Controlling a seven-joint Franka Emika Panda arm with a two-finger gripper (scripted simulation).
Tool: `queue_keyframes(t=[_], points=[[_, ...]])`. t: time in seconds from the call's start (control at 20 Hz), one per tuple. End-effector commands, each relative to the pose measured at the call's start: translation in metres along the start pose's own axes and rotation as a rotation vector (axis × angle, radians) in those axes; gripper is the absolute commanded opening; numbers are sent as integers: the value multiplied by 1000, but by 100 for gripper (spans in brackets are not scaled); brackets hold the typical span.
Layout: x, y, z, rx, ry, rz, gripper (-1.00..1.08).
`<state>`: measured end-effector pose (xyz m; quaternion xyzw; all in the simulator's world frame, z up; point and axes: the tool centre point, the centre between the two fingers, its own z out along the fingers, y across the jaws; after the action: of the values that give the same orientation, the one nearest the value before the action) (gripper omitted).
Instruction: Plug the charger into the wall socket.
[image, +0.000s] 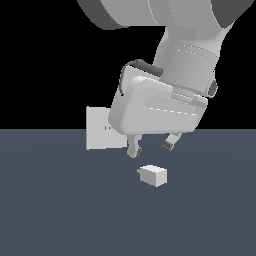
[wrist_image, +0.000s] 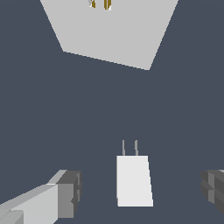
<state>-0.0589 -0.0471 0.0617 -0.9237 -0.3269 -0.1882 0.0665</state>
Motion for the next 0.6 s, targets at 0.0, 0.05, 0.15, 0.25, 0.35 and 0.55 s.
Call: queue_keyframes(t=[0.0, 0.05, 0.15, 0.25, 0.35, 0.55], points=[[-1, 0, 2, 0, 0, 0, 100], [-2, 0, 3, 0, 0, 0, 100], [-4, 0, 8, 0, -1, 0, 100], [-7, -1, 15, 0, -1, 0, 100], [-11, -1, 23, 0, -2, 0, 100], [-17, -1, 38, 0, -2, 0, 100]])
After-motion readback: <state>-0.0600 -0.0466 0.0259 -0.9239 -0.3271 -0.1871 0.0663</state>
